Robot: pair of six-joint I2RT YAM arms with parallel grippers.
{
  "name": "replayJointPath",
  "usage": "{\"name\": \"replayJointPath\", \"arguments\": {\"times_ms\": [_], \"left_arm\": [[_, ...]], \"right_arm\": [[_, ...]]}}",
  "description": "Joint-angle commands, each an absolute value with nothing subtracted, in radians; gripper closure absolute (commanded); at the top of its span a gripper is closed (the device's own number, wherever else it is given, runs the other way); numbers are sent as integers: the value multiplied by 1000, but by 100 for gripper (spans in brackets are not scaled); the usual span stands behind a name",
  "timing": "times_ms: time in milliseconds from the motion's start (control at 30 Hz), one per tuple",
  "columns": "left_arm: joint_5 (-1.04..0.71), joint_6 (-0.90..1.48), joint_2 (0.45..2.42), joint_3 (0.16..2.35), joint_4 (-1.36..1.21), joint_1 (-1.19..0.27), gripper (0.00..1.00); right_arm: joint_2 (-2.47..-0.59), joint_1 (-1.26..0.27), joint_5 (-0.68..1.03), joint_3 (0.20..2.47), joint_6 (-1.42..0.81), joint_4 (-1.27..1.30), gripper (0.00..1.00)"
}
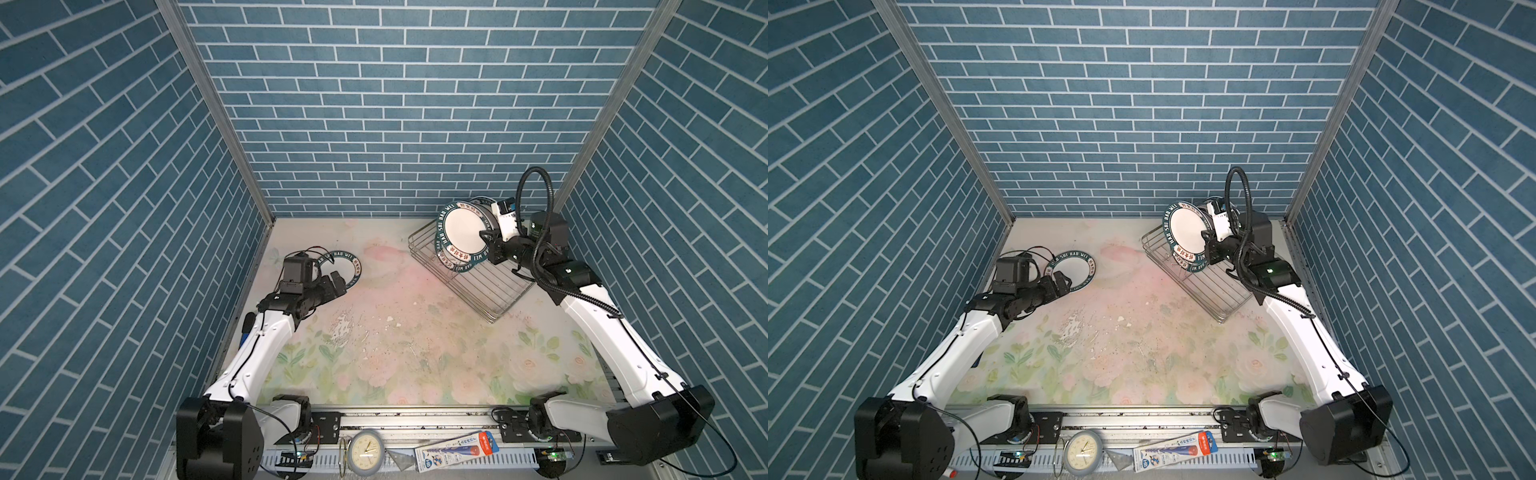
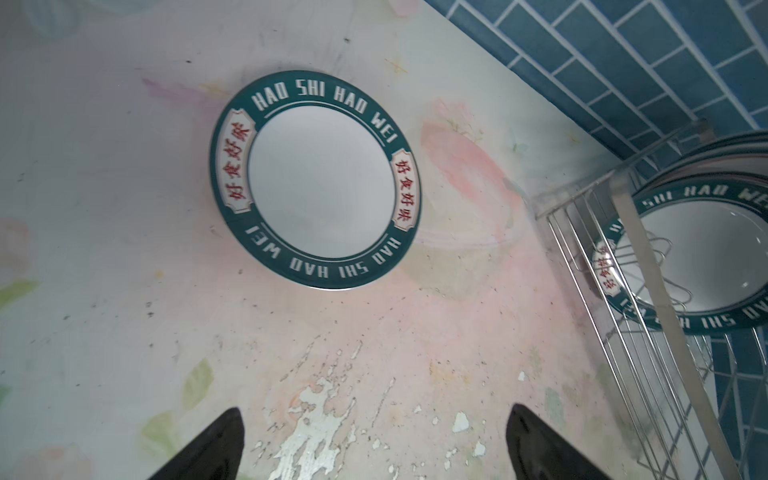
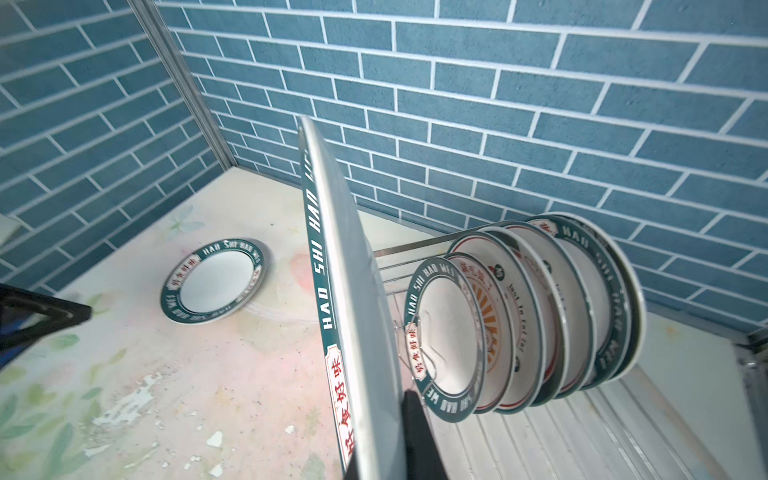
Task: Unload the plates from the dish rack
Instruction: 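Lift the green-rimmed plate from the rack with the right gripper while the left reaches, then close the left gripper on the plate rim held by the right gripper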
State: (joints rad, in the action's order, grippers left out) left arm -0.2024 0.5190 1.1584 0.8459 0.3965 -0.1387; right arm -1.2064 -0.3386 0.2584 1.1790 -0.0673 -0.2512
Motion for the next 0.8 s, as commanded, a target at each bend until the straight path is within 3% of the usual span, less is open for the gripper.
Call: {"name": "replayJointPath", "arguments": {"times_ms": [0,167,400,767], "left_arm": [[-221,505,1162,873,326,-198,1],[-307,569,1145,834,209,-225,1],[-443,657,1204,786,16,-269,1],[-468,734,1293,782,-148,-347,1]], "right_arm": [[-1147,-339,369,1049,-300,-24,100],[-1120,-340,383,956,-555,63,100],[-1268,-341,495,930,-932,171,100],[-1438,-394,554,909,-1059,329,100]]}}
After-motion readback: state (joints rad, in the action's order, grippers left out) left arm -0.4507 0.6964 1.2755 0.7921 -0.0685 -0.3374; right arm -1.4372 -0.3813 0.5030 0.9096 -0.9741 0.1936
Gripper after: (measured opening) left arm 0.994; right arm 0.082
